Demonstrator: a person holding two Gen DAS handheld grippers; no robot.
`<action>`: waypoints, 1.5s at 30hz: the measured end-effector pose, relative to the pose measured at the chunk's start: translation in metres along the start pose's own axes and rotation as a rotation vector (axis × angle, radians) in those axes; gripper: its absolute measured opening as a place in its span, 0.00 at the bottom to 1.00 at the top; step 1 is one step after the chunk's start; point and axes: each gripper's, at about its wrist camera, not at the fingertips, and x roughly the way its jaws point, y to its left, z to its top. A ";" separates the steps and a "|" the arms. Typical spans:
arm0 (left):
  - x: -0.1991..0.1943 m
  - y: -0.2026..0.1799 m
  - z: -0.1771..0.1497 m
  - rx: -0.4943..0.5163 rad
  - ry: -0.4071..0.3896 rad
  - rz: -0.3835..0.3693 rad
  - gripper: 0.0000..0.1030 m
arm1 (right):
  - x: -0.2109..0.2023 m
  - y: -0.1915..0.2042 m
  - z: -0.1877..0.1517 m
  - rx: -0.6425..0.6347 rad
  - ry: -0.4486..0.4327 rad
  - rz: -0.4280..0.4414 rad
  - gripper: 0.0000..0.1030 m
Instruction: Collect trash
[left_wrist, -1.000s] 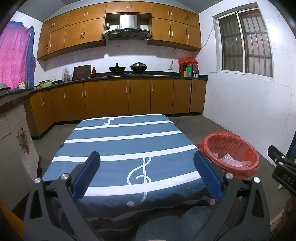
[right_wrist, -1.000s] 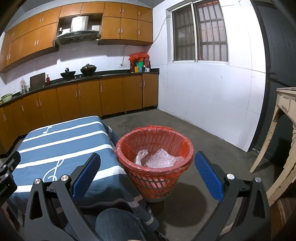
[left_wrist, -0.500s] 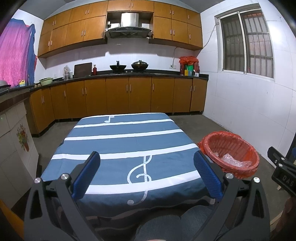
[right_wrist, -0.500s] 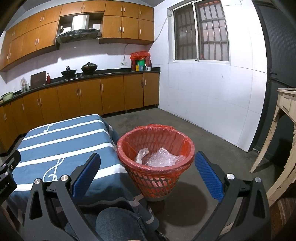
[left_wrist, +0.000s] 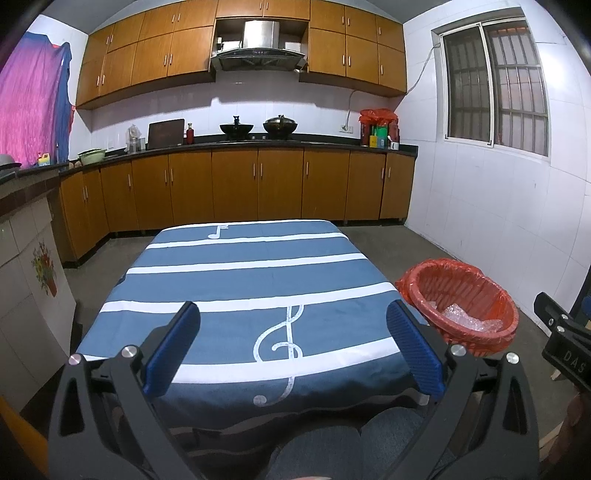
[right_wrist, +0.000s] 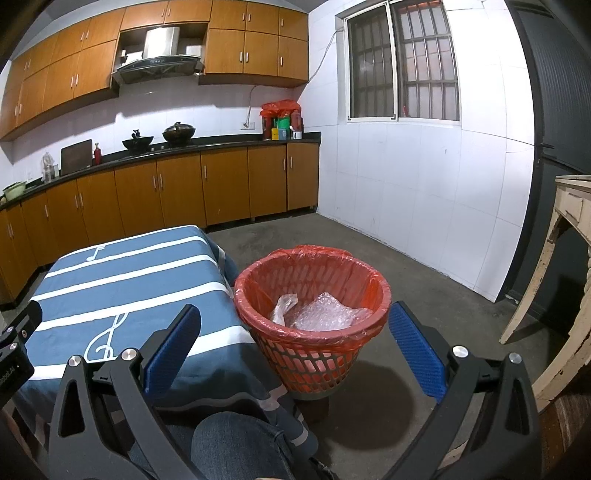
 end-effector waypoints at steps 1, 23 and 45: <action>0.000 0.000 0.000 0.000 0.001 0.000 0.96 | 0.000 0.000 0.000 0.000 0.000 0.000 0.98; 0.004 0.001 -0.001 -0.007 0.012 0.002 0.96 | 0.006 0.001 -0.003 -0.007 0.008 0.004 0.98; 0.007 0.002 -0.004 -0.002 0.013 0.003 0.96 | 0.006 0.000 -0.003 -0.006 0.010 0.005 0.98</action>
